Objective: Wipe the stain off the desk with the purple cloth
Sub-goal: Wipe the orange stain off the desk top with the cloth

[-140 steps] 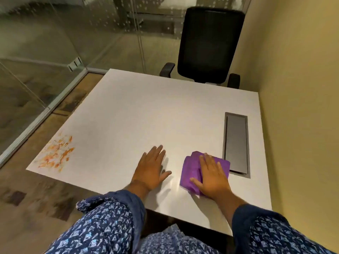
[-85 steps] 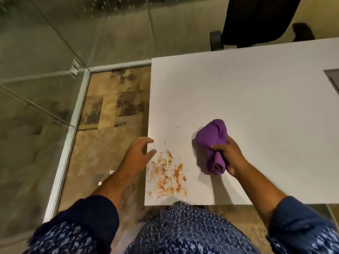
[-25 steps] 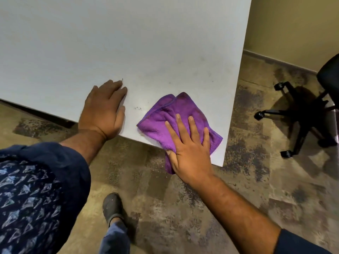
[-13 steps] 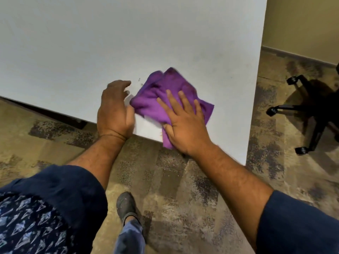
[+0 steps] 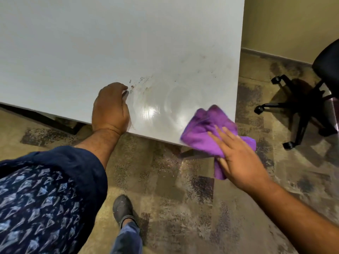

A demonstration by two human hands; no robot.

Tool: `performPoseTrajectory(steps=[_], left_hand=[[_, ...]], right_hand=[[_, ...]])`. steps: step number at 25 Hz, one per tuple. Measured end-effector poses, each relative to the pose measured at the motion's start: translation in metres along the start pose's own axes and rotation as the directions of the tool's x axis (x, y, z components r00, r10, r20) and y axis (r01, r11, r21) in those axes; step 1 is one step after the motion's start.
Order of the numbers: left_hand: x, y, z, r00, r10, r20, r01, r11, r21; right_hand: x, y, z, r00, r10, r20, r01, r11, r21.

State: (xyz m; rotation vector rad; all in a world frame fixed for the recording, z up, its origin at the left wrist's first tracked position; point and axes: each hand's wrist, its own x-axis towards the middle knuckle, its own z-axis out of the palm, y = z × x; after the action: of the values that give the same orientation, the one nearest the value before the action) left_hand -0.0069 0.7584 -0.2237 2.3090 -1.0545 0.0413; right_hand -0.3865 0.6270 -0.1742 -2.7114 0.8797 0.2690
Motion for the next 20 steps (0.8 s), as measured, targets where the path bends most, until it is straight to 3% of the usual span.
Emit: performPoseTrajectory(steps=[2,4,6,11,14,18,20], left_hand=[[-0.001,0.001,0.001,0.999,-0.025,-0.044,0.025,1.000,-0.012],[-0.003,0.001,-0.001,0.995,-0.054,-0.089,0.052,0.998,-0.028],[-0.006,0.001,-0.003,0.989,-0.093,-0.118,0.085,0.993,-0.076],[-0.007,0.002,-0.008,0.962,-0.218,-0.165,0.183,0.961,-0.206],[-0.009,-0.002,-0.009,0.941,-0.238,-0.238,0.147,0.927,-0.345],[-0.011,-0.012,-0.012,0.881,-0.335,-0.335,0.087,0.810,-0.580],[-0.006,-0.017,-0.013,0.848,-0.432,-0.307,0.120,0.722,-0.682]], right_hand=[[0.023,-0.001,-0.010,0.989,0.142,-0.035,-0.137,0.984,0.114],[0.054,-0.026,-0.006,0.973,0.230,-0.017,-0.229,0.972,0.057],[0.082,-0.053,0.005,0.974,0.225,-0.031,-0.225,0.974,0.009],[0.181,-0.110,-0.002,0.991,0.103,-0.081,-0.092,0.986,0.137],[0.236,-0.149,-0.005,0.997,0.040,-0.061,-0.038,0.998,0.042],[0.209,-0.169,0.008,0.964,-0.265,0.002,0.265,0.963,-0.050],[0.170,-0.163,0.020,0.934,-0.355,0.032,0.357,0.930,-0.083]])
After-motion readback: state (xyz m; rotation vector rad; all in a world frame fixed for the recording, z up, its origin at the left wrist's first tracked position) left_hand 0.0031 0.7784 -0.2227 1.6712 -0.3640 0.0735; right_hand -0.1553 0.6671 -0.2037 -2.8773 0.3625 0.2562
